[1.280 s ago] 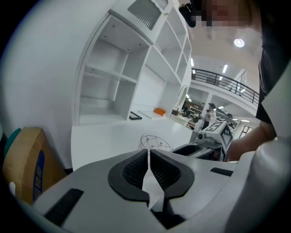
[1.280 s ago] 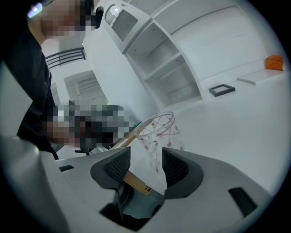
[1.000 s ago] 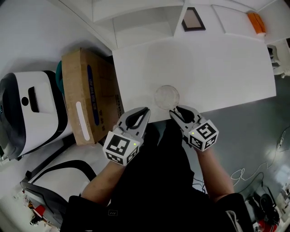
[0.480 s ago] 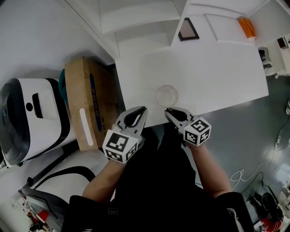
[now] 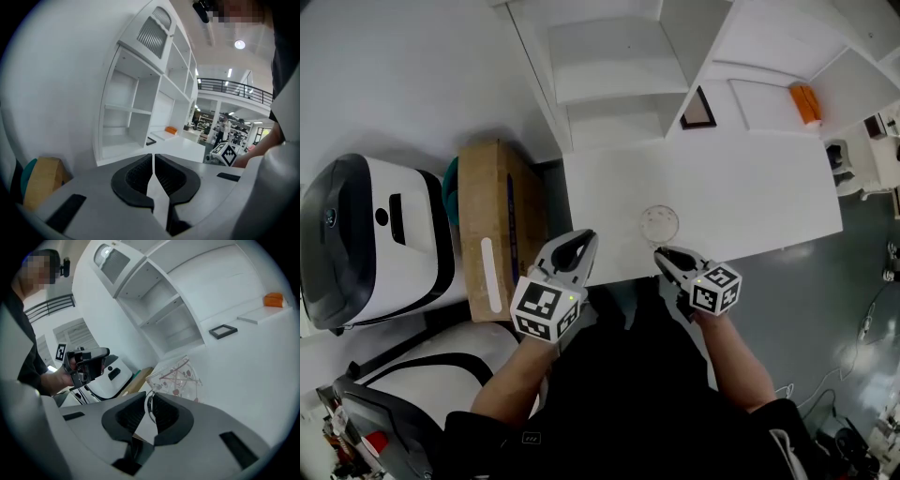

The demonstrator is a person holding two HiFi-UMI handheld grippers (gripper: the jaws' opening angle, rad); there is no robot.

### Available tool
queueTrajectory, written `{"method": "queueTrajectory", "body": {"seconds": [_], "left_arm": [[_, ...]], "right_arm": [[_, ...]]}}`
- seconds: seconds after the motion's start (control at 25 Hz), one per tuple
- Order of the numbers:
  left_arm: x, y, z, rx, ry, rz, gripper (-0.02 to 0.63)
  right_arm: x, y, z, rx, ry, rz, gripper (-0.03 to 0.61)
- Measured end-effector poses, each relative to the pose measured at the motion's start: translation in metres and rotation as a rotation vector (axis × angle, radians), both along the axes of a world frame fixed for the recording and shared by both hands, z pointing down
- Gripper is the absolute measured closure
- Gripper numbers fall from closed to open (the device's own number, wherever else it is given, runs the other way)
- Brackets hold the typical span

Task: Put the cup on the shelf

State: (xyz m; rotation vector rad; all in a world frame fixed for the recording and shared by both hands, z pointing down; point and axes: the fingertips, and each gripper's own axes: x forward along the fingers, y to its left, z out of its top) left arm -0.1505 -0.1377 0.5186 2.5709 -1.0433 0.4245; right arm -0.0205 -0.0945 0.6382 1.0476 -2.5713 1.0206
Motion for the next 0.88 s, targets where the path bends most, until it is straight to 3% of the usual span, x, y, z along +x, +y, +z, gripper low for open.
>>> {"method": "queueTrajectory", "body": {"seconds": [0.2, 0.44, 0.6, 0.88], "left_arm": [[-0.014, 0.001, -0.001, -0.02, -0.013, -0.038, 0.586], [-0.005, -0.008, -0.009, -0.017, -0.008, -0.084, 0.586], [0.008, -0.015, -0.028, -0.027, 0.067, -0.179, 0.586], [0.024, -0.032, -0.053, 0.058, 0.015, -0.213, 0.586]], "right_arm": [[-0.002, -0.011, -0.013, -0.004, -0.083, 0.009, 0.532], [-0.002, -0.032, -0.05, 0.088, -0.131, -0.049, 0.532], [0.008, -0.044, -0.088, 0.164, -0.126, -0.102, 0.532], [0.032, -0.061, -0.144, 0.253, -0.091, -0.2, 0.532]]}}
